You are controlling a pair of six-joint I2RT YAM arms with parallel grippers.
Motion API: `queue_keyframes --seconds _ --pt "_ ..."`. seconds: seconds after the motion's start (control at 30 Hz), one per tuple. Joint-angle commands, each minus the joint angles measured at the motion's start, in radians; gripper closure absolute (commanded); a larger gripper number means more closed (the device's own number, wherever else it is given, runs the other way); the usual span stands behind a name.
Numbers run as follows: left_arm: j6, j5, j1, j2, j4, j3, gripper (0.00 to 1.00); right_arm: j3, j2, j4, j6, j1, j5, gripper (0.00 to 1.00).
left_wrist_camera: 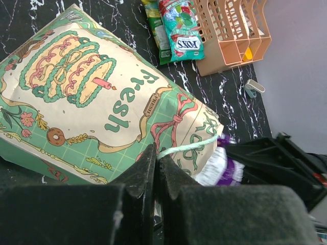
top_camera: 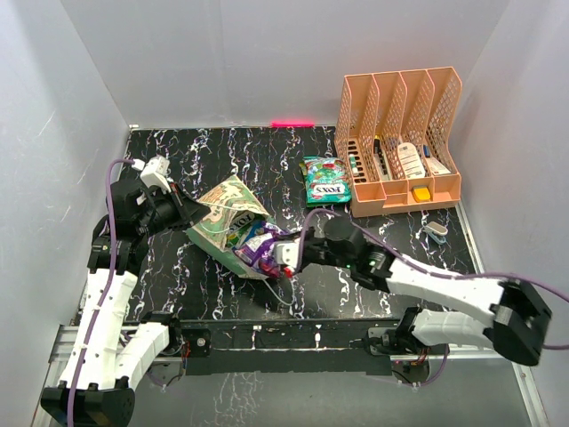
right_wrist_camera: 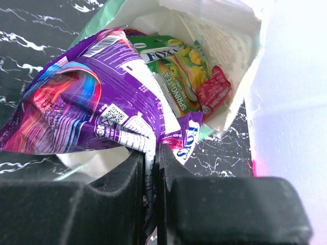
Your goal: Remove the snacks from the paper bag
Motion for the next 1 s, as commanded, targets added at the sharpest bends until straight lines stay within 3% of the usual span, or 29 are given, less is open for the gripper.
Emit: queue_keyframes --seconds 0.0,0.23,0.33,0.4,0.7,0.97 --pt "-0.007 -0.018 0.001 -0.004 -0.012 0.040 1.00 -0.019 -0.193 -0.115 0.119 0.004 0.012 0.93" --pt "-0.010 -0.036 0.000 -0.007 -0.027 0.041 1.00 -0.043 -0.392 -0.120 0.248 0.003 0.261 0.93" --pt "-0.006 -0.040 0.001 -0.008 -0.031 0.042 1.00 -0.037 -0.366 -0.068 0.273 -0.006 0.472 0.93" --pt "-0.005 -0.040 0.000 -0.009 -0.031 0.037 1.00 -0.016 -0.305 -0.055 0.265 -0.044 0.522 0.93" --pt "-0.020 -0.032 0.000 -0.009 -0.015 0.019 1.00 0.172 0.116 0.098 0.320 -0.393 0.355 0.93" --pt "-0.001 -0.033 0.001 0.005 -0.042 0.051 1.00 0.350 0.446 0.222 0.346 -0.568 0.177 0.93"
